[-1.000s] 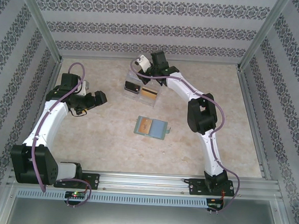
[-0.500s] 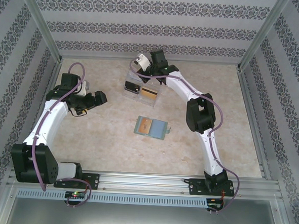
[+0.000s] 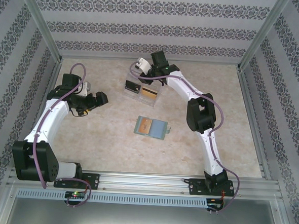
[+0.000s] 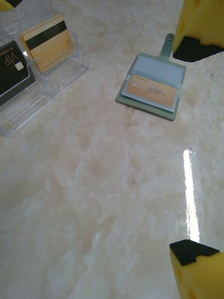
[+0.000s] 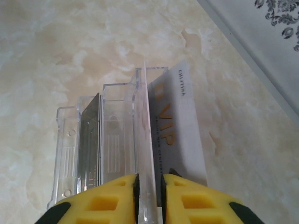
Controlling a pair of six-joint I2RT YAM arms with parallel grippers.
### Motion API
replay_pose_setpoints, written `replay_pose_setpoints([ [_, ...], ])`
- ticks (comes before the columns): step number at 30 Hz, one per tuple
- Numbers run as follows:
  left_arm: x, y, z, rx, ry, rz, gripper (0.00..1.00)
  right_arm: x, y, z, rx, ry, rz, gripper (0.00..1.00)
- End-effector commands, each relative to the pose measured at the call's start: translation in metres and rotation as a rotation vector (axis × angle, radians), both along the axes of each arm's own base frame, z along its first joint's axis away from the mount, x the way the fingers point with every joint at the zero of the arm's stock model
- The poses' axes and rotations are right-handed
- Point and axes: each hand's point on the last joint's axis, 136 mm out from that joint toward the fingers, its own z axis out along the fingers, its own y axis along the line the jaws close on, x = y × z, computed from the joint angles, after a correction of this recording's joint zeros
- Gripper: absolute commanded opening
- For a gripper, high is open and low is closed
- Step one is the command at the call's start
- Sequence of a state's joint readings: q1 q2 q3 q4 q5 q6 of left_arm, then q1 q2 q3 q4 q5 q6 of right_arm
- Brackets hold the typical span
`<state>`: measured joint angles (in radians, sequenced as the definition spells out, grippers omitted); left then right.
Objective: Take the credit cards out of the card holder
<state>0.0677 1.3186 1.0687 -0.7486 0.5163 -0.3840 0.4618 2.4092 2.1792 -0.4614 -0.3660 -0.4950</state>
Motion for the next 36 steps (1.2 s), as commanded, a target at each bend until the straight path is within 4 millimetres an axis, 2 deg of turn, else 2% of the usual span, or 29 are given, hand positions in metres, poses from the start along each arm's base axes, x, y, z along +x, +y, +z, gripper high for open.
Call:
replay_pose_setpoints([
  [1, -0.006, 0.001, -0.006, -0.006, 0.023, -0.016, 1.00, 0.004, 0.001, 0.024, 0.023, -0.025, -0.021, 0.30],
  [5, -0.006, 0.000, -0.006, -0.016, 0.024, -0.020, 1.00, 0.005, 0.002, 0.048, 0.036, -0.057, -0.077, 0.30],
  [9, -0.006, -0.001, -0.006, -0.017, 0.022, -0.023, 1.00, -0.004, 0.003, 0.071, 0.069, -0.056, -0.127, 0.33],
  [13, -0.005, -0.002, -0.005, -0.025, 0.020, -0.024, 1.00, -0.022, -0.002, 0.080, 0.067, -0.030, -0.235, 0.41],
  [16, -0.006, -0.004, -0.005, -0.035, 0.021, -0.028, 1.00, -0.043, -0.011, 0.079, 0.069, 0.026, -0.348, 0.47],
  [19, -0.005, -0.004, -0.005, -0.043, 0.019, -0.028, 1.00, -0.074, -0.019, 0.072, 0.117, 0.136, -0.440, 0.52],
  [24, -0.005, -0.007, -0.004, -0.062, 0.020, -0.030, 1.00, -0.140, -0.033, 0.046, 0.190, 0.329, -0.559, 0.54],
  [30, -0.006, -0.008, -0.004, -0.067, 0.023, -0.029, 1.00, -0.208, -0.052, -0.011, 0.204, 0.540, -0.763, 0.51],
  [33, -0.005, -0.009, -0.002, -0.071, 0.013, -0.039, 1.00, -0.230, -0.047, -0.034, 0.221, 0.627, -0.805, 0.47],
  [36, -0.004, -0.010, -0.001, -0.073, 0.002, -0.042, 1.00, -0.238, -0.038, -0.051, 0.239, 0.697, -0.843, 0.42],
])
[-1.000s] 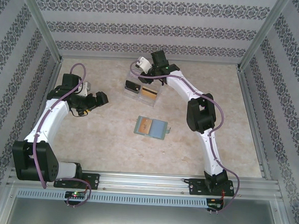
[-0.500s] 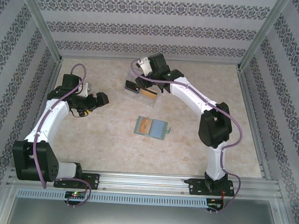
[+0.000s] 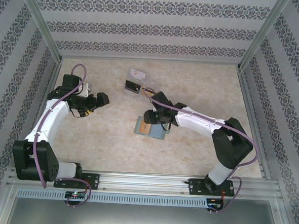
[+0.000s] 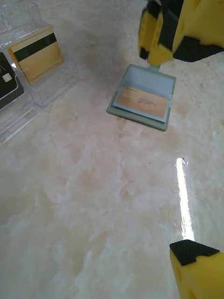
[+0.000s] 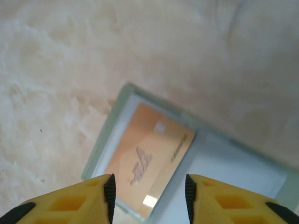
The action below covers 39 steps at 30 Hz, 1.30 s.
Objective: Take the credit cards out of the card holder
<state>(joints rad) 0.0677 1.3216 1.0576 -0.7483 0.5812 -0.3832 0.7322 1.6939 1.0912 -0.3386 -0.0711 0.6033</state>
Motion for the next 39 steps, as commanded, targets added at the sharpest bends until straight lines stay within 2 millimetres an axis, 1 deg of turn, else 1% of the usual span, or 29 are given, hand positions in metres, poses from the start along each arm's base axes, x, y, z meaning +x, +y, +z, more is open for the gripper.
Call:
replay_pose_setpoints([
  [1, 0.000, 0.000, 0.000, -0.015, -0.009, -0.013, 1.00, 0.002, 0.016, -0.003, 0.106, 0.054, -0.132, 0.40],
  [5, 0.000, 0.001, -0.002, -0.013, -0.004, -0.006, 1.00, -0.003, 0.019, -0.024, 0.110, 0.124, -0.205, 0.36],
  [8, 0.001, -0.001, -0.005, -0.027, 0.005, -0.001, 1.00, -0.005, 0.011, -0.033, 0.097, 0.129, -0.270, 0.37],
  [12, 0.005, -0.007, -0.009, -0.047, 0.020, -0.004, 1.00, -0.015, 0.003, -0.047, 0.067, 0.167, -0.273, 0.39],
  [15, 0.009, -0.007, -0.010, -0.033, 0.024, 0.005, 1.00, -0.017, -0.003, -0.054, 0.057, 0.197, -0.276, 0.39],
  [18, 0.013, -0.010, -0.009, -0.043, 0.024, 0.013, 1.00, -0.020, -0.008, -0.057, 0.049, 0.211, -0.270, 0.39],
  [23, 0.015, -0.027, -0.010, -0.061, 0.028, -0.010, 1.00, -0.028, -0.018, -0.062, -0.002, 0.226, -0.228, 0.40],
  [26, 0.016, -0.040, -0.015, -0.062, 0.043, -0.023, 1.00, -0.028, -0.029, -0.064, -0.034, 0.215, -0.205, 0.40],
  [28, 0.016, -0.051, -0.021, -0.060, 0.049, -0.033, 1.00, -0.025, -0.032, -0.060, -0.020, 0.196, -0.193, 0.40],
  [30, 0.016, -0.066, -0.026, -0.068, 0.048, -0.055, 1.00, -0.020, -0.027, -0.051, 0.028, 0.170, -0.180, 0.40],
  [32, 0.016, -0.083, -0.031, -0.074, 0.049, -0.087, 1.00, -0.015, -0.019, -0.041, 0.100, 0.150, -0.176, 0.40],
  [34, 0.015, -0.103, -0.037, -0.080, 0.058, -0.131, 0.99, -0.010, -0.013, -0.033, 0.155, 0.139, -0.191, 0.39],
  [37, 0.013, -0.131, -0.047, -0.085, 0.078, -0.193, 1.00, -0.007, -0.011, -0.031, 0.192, 0.145, -0.226, 0.36],
  [39, 0.011, -0.147, -0.054, -0.085, 0.093, -0.228, 0.97, -0.006, -0.012, -0.032, 0.208, 0.149, -0.248, 0.33],
])
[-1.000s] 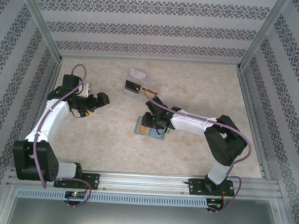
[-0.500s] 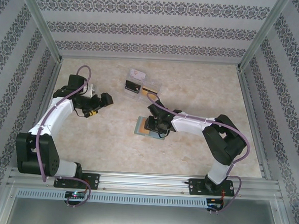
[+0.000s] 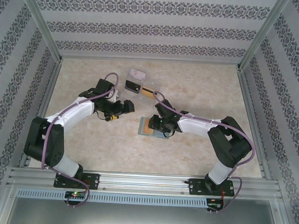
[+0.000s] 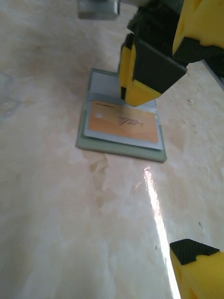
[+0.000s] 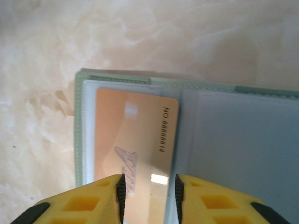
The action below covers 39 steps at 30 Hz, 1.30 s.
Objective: Take the credit cards out of the card holder
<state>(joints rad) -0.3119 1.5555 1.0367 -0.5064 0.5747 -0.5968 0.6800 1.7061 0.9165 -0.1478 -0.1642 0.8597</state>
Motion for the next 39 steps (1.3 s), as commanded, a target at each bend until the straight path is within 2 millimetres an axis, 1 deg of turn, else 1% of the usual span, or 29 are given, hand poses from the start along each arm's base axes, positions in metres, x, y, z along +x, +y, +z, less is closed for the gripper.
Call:
replay_pose_setpoints([
  [1, 0.009, -0.029, -0.001, -0.028, -0.020, -0.031, 0.94, 0.004, 0.003, 0.008, 0.065, -0.013, -0.040, 0.32],
  [2, 0.008, -0.035, -0.005, -0.028, -0.010, -0.043, 0.92, 0.003, 0.002, 0.007, 0.064, -0.010, -0.045, 0.31],
  [5, 0.008, -0.053, -0.014, -0.036, 0.015, -0.076, 0.82, 0.004, -0.002, 0.001, 0.050, 0.008, -0.072, 0.28],
  [7, 0.007, -0.063, -0.019, -0.046, 0.027, -0.097, 0.70, 0.004, -0.006, -0.005, 0.037, 0.021, -0.090, 0.27],
  [10, 0.008, -0.075, -0.025, -0.048, 0.030, -0.121, 0.58, 0.004, -0.009, -0.009, 0.025, 0.030, -0.098, 0.26],
  [17, 0.008, -0.092, -0.039, -0.038, 0.060, -0.146, 0.35, 0.004, -0.014, -0.012, 0.024, 0.034, -0.113, 0.25],
  [19, 0.007, -0.094, -0.045, -0.030, 0.074, -0.151, 0.29, 0.003, -0.014, -0.014, 0.023, 0.040, -0.112, 0.24],
  [21, 0.007, -0.092, -0.051, -0.004, 0.087, -0.142, 0.22, 0.004, -0.014, -0.016, 0.022, 0.045, -0.105, 0.23],
  [23, 0.006, -0.090, -0.056, 0.021, 0.091, -0.136, 0.20, 0.004, -0.016, -0.017, 0.022, 0.047, -0.106, 0.21],
  [27, 0.004, -0.083, -0.068, 0.071, 0.112, -0.114, 0.14, 0.005, -0.017, -0.016, 0.031, 0.044, -0.106, 0.20],
  [30, 0.002, -0.079, -0.073, 0.099, 0.113, -0.107, 0.13, 0.005, -0.016, -0.017, 0.036, 0.045, -0.105, 0.20],
  [39, -0.006, -0.077, -0.091, 0.102, 0.167, -0.105, 0.10, 0.006, -0.009, -0.020, 0.080, 0.059, -0.094, 0.18],
])
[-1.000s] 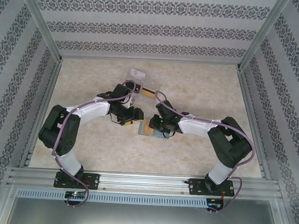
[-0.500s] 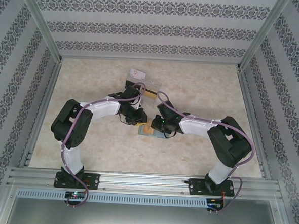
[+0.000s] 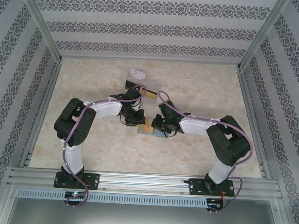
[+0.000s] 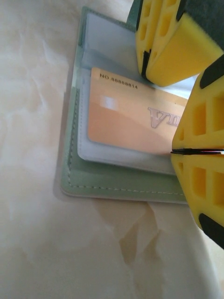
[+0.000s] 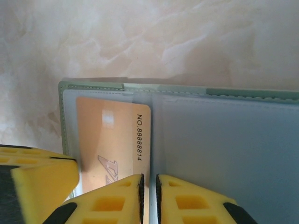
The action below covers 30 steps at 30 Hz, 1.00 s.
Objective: Take the credit cards out of the card holder
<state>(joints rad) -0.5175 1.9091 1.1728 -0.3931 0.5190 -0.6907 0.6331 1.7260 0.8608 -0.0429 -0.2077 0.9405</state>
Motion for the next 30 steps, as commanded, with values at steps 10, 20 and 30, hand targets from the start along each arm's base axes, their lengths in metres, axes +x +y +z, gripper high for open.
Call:
replay_pose_setpoints([
  [10, -0.018, 0.005, -0.024, 0.043, 0.064, -0.010, 0.09, -0.003, -0.004, -0.015, -0.018, 0.043, -0.006, 0.18],
  [20, -0.020, 0.003, -0.025, 0.031, 0.066, -0.022, 0.09, -0.003, 0.005, -0.013, 0.028, 0.040, 0.013, 0.18],
  [30, -0.018, 0.006, -0.023, 0.047, 0.060, -0.022, 0.11, 0.000, 0.002, 0.005, 0.061, 0.005, -0.001, 0.08],
])
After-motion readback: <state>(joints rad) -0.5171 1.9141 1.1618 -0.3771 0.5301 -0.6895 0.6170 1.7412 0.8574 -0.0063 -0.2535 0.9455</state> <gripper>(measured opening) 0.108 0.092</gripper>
